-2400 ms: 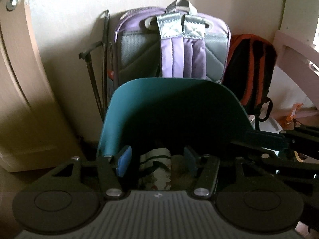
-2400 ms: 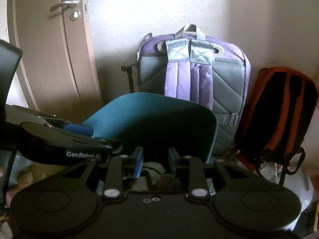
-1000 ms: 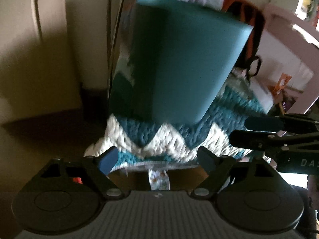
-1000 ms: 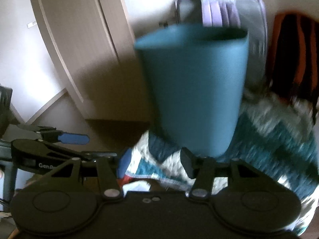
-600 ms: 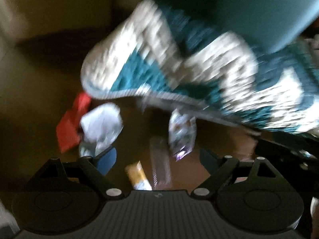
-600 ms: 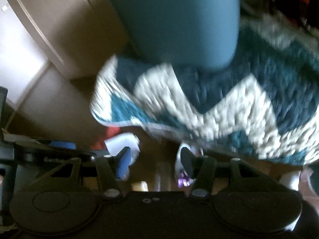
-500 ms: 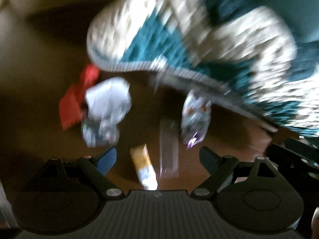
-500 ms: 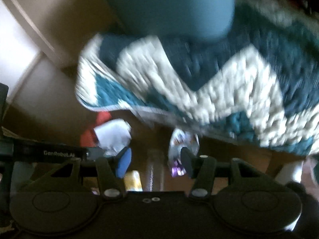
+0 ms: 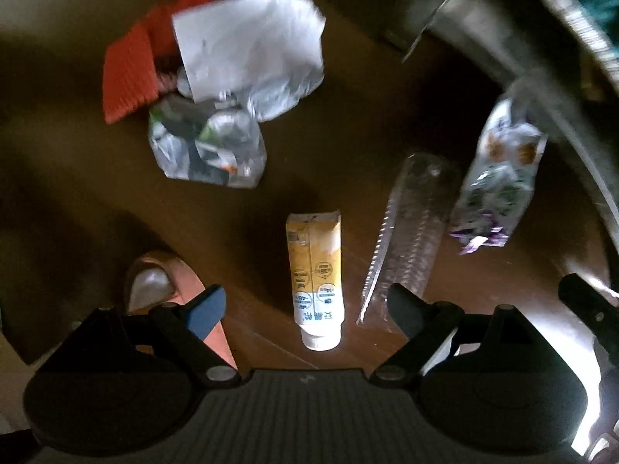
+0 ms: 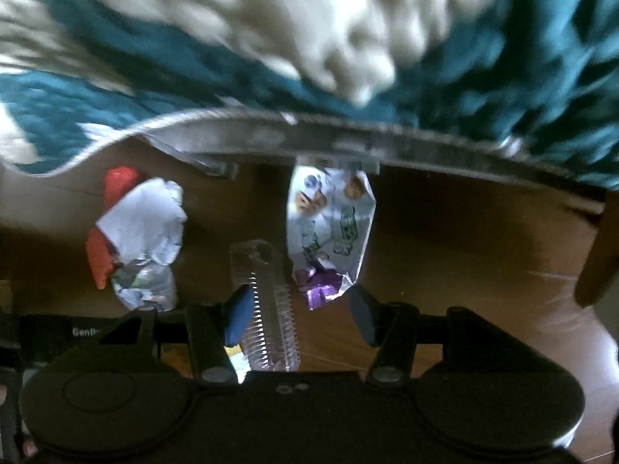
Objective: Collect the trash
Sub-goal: 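Lower both tools back toward the trash under the stool, then grasp the yellow juice carton with the left tool while the right tool grasps the snack wrapper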
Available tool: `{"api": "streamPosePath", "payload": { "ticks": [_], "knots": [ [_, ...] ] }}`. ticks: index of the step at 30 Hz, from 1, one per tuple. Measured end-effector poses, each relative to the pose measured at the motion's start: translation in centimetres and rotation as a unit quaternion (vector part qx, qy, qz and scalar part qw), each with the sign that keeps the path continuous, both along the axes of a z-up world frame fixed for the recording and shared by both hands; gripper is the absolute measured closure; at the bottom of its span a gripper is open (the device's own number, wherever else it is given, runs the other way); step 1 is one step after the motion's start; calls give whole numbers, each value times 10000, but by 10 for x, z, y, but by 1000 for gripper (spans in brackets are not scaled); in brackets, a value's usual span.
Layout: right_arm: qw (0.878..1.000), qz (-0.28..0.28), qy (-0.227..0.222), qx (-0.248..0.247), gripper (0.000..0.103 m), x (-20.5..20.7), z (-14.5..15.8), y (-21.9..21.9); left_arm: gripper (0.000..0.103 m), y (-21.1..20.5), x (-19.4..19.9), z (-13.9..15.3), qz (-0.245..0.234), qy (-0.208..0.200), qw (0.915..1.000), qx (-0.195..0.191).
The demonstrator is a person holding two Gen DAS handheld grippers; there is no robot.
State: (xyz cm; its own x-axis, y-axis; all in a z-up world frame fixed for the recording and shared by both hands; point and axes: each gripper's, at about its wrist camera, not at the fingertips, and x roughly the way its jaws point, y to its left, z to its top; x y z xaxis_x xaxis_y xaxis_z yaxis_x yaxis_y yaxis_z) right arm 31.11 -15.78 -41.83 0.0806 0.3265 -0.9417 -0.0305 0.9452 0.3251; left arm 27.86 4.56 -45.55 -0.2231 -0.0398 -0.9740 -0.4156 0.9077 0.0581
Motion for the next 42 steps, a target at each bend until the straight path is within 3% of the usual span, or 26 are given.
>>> {"api": "streamPosePath", "payload": {
  "ticks": [8, 19, 23, 25, 31, 42],
  "knots": [
    [9994, -10, 311, -165, 49, 12, -66, 14, 12, 0, -2, -61, 52, 493, 9988, 22],
    [9959, -395, 752, -295, 50, 21, -122, 13, 12, -2, -10, -108, 41, 724, 9973, -128],
    [9958, -438, 773, -243, 50, 25, -131, 13, 15, -4, -11, -117, 63, 741, 9971, -162],
    [9966, -362, 699, -247, 50, 27, -132, 15, 32, -6, -11, -122, 42, 765, 9969, -183],
    [9978, -164, 557, -335, 52, 26, -133, 24, 59, -6, -7, -131, -20, 734, 9970, -255],
    [9982, 112, 403, -428, 62, 19, -103, 24, 60, -15, 1, -103, -288, 518, 9979, -261]
  ]
}}
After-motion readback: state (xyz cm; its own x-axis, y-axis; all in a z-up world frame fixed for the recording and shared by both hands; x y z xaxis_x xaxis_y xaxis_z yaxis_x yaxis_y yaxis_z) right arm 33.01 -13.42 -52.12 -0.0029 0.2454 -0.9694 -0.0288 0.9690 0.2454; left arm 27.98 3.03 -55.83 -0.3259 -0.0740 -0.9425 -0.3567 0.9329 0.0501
